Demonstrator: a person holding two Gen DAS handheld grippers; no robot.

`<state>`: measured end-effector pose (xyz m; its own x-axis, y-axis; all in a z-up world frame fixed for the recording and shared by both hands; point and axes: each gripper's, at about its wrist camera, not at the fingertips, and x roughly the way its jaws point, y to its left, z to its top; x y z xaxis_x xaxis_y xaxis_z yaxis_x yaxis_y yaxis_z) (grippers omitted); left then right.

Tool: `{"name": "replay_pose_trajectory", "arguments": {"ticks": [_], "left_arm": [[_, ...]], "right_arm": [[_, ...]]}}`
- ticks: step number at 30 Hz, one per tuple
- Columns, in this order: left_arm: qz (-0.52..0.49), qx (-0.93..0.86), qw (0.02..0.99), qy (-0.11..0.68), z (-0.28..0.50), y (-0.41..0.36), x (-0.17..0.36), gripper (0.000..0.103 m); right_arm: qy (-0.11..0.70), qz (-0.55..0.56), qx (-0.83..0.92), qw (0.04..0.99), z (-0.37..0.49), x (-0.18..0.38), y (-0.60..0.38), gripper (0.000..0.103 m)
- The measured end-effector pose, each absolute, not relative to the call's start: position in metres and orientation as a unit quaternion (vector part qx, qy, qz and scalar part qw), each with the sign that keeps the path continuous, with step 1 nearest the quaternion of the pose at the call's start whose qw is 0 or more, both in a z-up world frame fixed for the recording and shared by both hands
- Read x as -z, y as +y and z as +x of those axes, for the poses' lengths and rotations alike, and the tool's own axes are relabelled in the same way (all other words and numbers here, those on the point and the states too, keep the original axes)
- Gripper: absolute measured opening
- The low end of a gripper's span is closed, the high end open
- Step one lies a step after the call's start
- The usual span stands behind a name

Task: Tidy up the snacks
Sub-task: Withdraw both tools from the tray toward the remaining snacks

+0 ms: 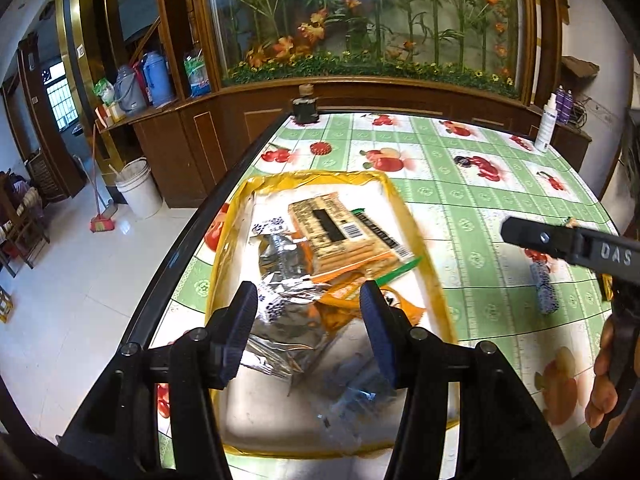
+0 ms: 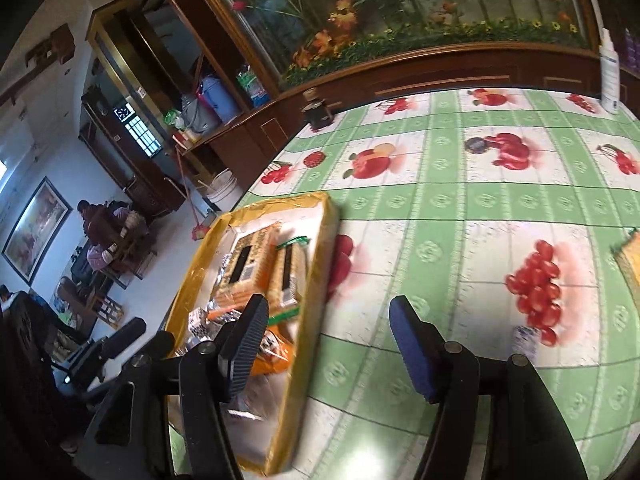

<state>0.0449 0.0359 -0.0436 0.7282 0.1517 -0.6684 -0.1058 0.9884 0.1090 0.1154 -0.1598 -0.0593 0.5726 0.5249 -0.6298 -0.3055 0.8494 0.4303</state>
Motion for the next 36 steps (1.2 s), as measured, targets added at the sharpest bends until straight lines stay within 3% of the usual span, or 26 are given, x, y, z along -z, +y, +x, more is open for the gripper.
{"name": "replay_pose_trajectory", "arguments": {"ticks": [13, 15, 19, 36], "left_arm": [[0.046, -0.044, 0.931, 0.361, 0.041, -0.002, 0.039, 0.052], [0.047, -0.04, 0.93, 0.363, 0.041, -0.008, 0.04, 0.057], [0.044, -0.021, 0.926, 0.374, 0.045, -0.022, 0.046, 0.057], [0.059, 0.111, 0.884, 0.449, 0.075, -0.145, 0.09, 0.057]], "right_arm": [[0.389, 0.162, -0.171, 0.891, 0.075, 0.067, -0.252, 0.065], [0.388, 0.167, -0.159, 0.892, 0.068, 0.069, -0.266, 0.065], [0.38, 0.164, -0.126, 0.901, 0.049, 0.07, -0.298, 0.066], [0.377, 0.171, -0.006, 0.91, -0.008, 0.091, -0.407, 0.068]]}}
